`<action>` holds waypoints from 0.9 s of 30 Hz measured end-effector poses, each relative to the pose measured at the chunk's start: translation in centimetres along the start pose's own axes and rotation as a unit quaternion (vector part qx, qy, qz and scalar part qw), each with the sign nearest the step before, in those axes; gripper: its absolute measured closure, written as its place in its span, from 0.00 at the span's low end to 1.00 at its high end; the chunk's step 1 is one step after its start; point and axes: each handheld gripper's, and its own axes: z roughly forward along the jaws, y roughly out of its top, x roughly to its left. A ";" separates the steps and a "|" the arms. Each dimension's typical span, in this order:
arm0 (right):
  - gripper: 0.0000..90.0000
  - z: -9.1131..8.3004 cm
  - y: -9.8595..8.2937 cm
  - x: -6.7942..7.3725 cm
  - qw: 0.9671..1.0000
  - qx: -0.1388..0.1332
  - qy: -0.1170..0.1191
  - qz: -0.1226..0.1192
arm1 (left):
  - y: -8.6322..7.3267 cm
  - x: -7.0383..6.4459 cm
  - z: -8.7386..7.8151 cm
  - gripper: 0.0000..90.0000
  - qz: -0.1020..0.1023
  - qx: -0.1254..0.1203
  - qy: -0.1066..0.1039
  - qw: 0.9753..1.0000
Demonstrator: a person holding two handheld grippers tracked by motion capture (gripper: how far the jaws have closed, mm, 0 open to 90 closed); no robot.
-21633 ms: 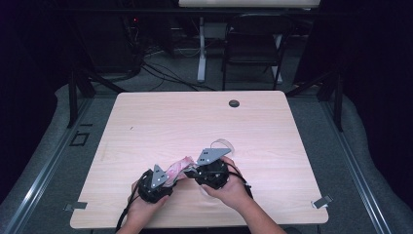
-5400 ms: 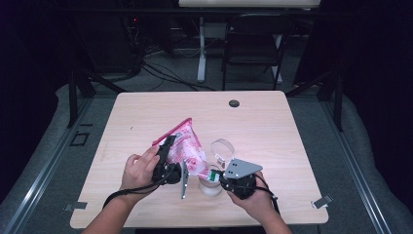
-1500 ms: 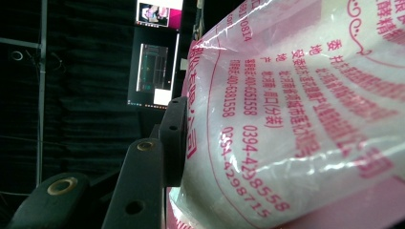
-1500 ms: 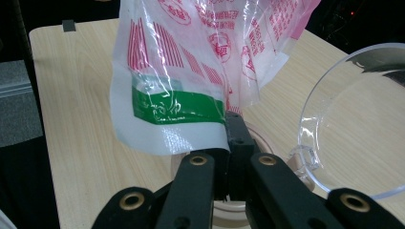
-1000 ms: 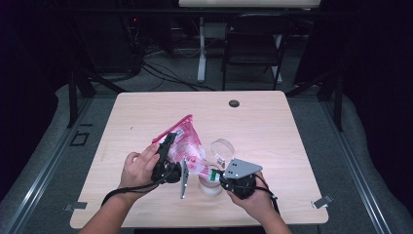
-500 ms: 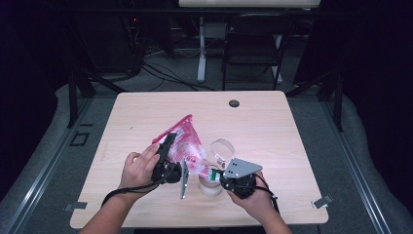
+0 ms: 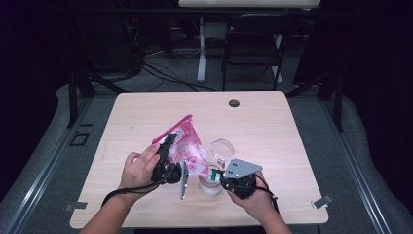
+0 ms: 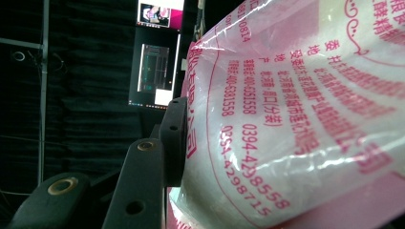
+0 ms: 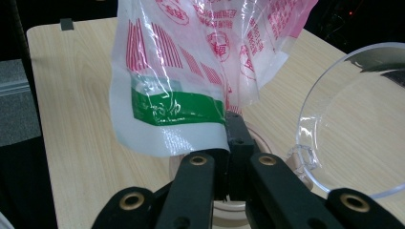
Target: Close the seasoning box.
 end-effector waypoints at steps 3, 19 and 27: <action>1.00 0.0 0.0 0.0 1.000 0.000 0.001 0.000 | 0.0 0.1 0.0 0.71 0.000 0.000 0.001 1.000; 1.00 -0.1 -0.2 -0.3 1.000 0.002 -0.002 0.005 | 0.3 0.0 -0.1 0.71 0.003 -0.003 0.000 1.000; 1.00 -0.1 -0.4 -0.4 1.000 0.002 -0.004 0.009 | 0.4 -0.3 -0.1 0.71 0.003 -0.006 -0.005 1.000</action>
